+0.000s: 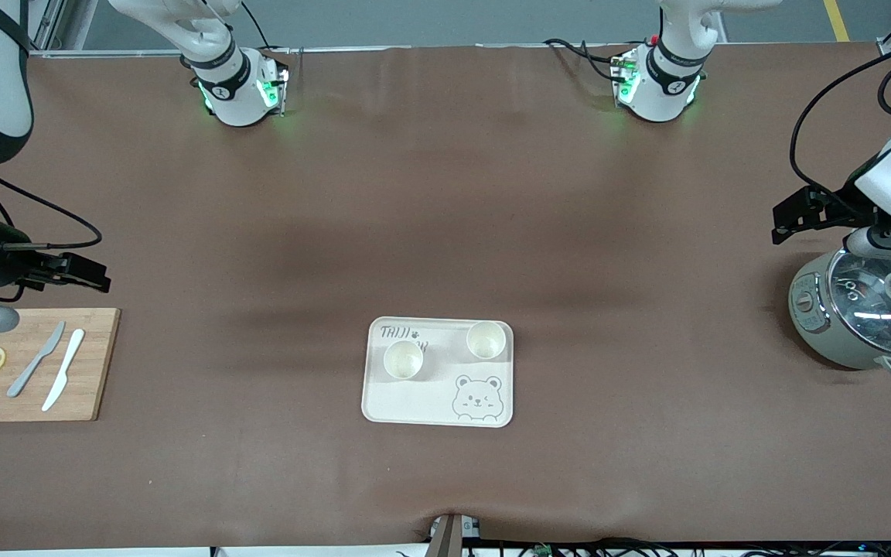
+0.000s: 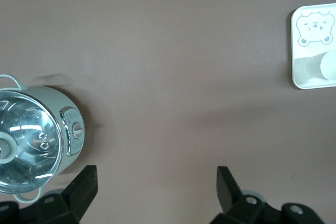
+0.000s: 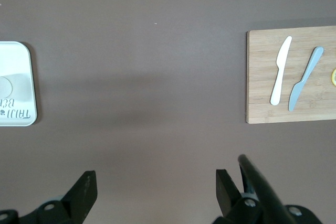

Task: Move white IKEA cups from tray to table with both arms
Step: 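Move the left gripper from the pot toward the cups on the tray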

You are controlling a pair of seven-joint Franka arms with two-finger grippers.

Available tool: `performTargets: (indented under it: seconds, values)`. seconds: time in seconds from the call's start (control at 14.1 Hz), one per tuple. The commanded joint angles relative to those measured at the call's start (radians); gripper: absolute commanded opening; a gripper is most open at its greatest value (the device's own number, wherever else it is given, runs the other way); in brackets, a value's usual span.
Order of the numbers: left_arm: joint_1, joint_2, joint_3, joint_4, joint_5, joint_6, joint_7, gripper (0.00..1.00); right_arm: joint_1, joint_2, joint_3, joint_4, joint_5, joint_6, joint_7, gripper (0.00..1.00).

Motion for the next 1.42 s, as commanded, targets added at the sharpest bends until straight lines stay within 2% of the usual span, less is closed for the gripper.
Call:
performTargets:
  seconds: [0.0,0.5,0.57,0.78,0.92,1.06,1.35]
  values:
    - [0.005,0.002,-0.002,0.002,0.012,-0.004,0.026,1.0,-0.009,-0.021,0.008,-0.021,0.015,0.0,-0.008,1.0]
    - [-0.009,0.089,-0.039,0.019,0.004,0.051,-0.007,1.0,-0.007,-0.019,0.008,-0.021,0.015,0.011,-0.006,1.0]
    - [-0.019,0.126,-0.054,0.071,0.006,0.055,-0.053,1.0,-0.007,-0.018,0.008,-0.021,0.016,0.012,-0.006,1.0]
    - [-0.11,0.322,-0.062,0.25,0.006,0.058,-0.202,1.0,-0.004,-0.016,0.009,-0.021,0.018,0.017,-0.005,1.0]
    - [-0.194,0.413,-0.055,0.289,0.007,0.104,-0.35,1.0,-0.003,-0.016,0.009,-0.02,0.018,0.02,0.004,1.0]
    - [-0.255,0.477,-0.048,0.295,0.015,0.207,-0.463,1.0,0.008,-0.014,0.011,-0.02,0.021,0.02,0.015,1.0]
    - [-0.357,0.573,-0.009,0.349,0.014,0.246,-0.517,1.0,0.016,-0.01,0.011,-0.017,0.033,0.024,0.041,1.0]
